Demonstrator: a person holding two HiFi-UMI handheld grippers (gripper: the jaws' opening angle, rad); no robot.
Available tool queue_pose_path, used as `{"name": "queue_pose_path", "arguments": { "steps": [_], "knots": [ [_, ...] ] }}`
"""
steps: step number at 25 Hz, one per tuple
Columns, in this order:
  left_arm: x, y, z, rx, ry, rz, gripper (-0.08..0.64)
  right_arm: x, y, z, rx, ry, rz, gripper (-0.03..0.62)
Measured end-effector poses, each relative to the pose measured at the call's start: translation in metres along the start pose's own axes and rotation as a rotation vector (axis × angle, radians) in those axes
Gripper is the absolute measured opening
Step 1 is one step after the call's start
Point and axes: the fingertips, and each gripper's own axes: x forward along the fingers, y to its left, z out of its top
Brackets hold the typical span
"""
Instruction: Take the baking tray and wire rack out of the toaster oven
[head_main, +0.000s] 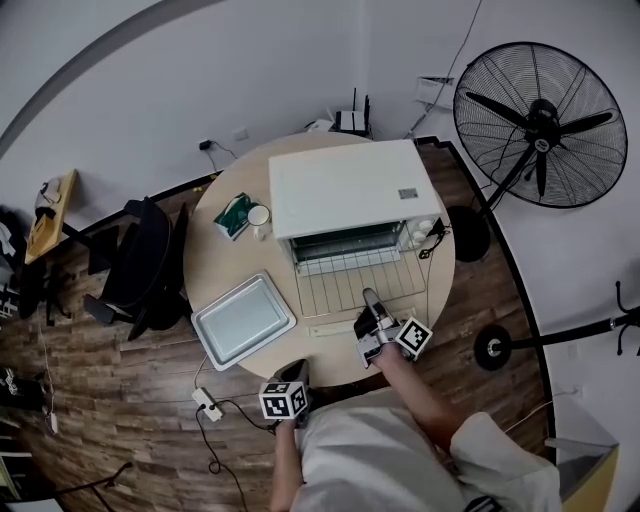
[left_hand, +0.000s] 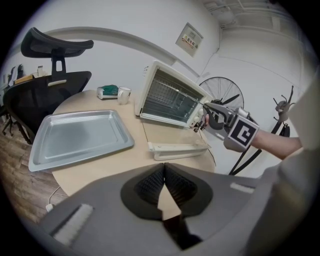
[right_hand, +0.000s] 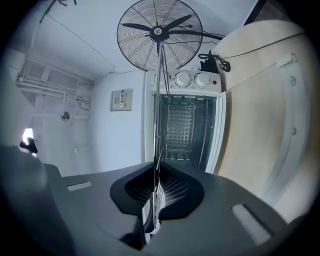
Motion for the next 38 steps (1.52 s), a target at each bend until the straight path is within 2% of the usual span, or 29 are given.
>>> {"name": "queue_pose_path", "arguments": {
  "steps": [7,12,21,26,31,36,38],
  "knots": [
    [0.001,-0.003,0.0,0.011,0.0,-0.005,0.057,-0.015,-0.002,-0.009,-0.001,0.026,-0.011,0.008],
    [-0.002,-0.002,-0.005,-0.004,-0.007,0.001,0.057,-0.02,-0.003,-0.025,-0.017,0.084,-0.019,0.008],
    [-0.02,0.018,-0.021,-0.098,-0.053,0.067,0.057,-0.018,-0.012,-0.066,-0.033,0.223,-0.044,0.008],
    [-0.043,0.045,-0.035,-0.173,-0.087,0.133,0.057,-0.012,-0.015,-0.102,-0.046,0.312,-0.052,0.008],
    [-0.064,0.068,-0.052,-0.232,-0.1,0.185,0.057,-0.008,-0.017,-0.153,-0.07,0.45,-0.039,0.008],
    [-0.077,0.084,-0.056,-0.256,-0.105,0.213,0.057,-0.007,-0.015,-0.199,-0.002,0.557,-0.041,0.008],
    [-0.083,0.091,-0.056,-0.256,-0.107,0.22,0.057,-0.006,-0.018,-0.212,-0.01,0.581,-0.054,0.008]
  ]
}}
